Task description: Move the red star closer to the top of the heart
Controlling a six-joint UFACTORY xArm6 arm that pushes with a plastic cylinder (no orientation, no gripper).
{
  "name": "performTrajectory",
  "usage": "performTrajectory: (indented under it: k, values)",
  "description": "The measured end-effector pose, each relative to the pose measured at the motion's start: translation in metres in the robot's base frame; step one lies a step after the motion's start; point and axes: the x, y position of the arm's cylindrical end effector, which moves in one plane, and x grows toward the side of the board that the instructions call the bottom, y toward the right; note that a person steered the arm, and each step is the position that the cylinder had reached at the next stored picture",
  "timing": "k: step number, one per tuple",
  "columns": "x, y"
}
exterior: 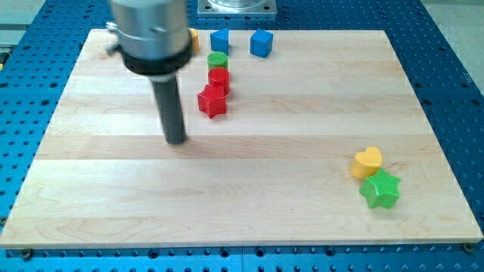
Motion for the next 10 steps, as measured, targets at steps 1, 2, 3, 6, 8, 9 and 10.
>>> performTrajectory:
  k: [1,2,3,6,8,9,10]
  values:
    - [-0.031,0.02]
    - [-0.056,0.046]
    - [-0.03,0.15]
    - [-0.073,0.242]
    - [0.001,0.256]
    - [0.01,0.268]
    - [0.01,0.275]
